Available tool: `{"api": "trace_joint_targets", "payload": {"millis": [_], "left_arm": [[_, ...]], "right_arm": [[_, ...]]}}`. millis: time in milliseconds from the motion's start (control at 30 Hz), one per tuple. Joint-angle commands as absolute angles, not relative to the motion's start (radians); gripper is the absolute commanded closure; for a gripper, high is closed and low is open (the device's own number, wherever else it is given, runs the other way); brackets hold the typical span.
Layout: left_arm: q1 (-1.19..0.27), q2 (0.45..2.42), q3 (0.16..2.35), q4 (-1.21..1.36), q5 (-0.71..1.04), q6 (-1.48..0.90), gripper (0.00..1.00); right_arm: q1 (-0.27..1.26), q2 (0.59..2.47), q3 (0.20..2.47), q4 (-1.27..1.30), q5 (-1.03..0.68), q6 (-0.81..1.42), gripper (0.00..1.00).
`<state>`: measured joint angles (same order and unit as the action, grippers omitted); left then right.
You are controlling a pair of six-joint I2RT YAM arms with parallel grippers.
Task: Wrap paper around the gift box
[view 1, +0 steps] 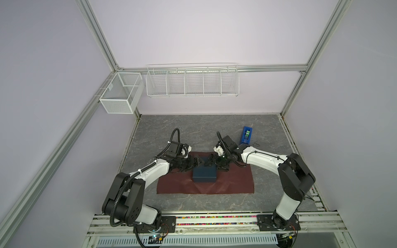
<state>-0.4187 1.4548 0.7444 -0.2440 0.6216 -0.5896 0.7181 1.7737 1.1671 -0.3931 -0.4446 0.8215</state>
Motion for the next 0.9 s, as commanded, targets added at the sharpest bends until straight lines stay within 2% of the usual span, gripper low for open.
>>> {"api": "trace_joint_targets", "payload": {"millis": [0, 200, 467, 600, 733, 867], "left_arm": [[-0.417, 1.463, 0.781, -0.252, 0.624, -0.579, 0.08], [-0.413, 1.430, 0.804, -0.319, 0.563, -0.539, 0.10], [-0.403, 1.304, 0.848, -0.380, 0.533, -0.527, 0.08], [-0.407, 1.255, 0.852, -0.335, 0.581, -0.600, 0.14], [-0.441, 1.246, 0.883, -0.344, 0.599, -0.611, 0.24], [-0.507, 1.286, 0.895, -0.323, 0.568, -0.656, 0.36]], "right_arm": [[0.725, 1.793, 1.188, -0.397, -0.463, 0.819, 0.12], [0.723, 1.767, 1.214, -0.495, -0.399, 0.767, 0.12], [0.649, 1.611, 1.171, -0.570, -0.364, 0.665, 0.11], [0.565, 1.507, 1.101, -0.577, -0.385, 0.620, 0.11], [0.455, 1.416, 1.032, -0.613, -0.393, 0.570, 0.11], [0.329, 1.369, 0.978, -0.643, -0.439, 0.520, 0.17]]}}
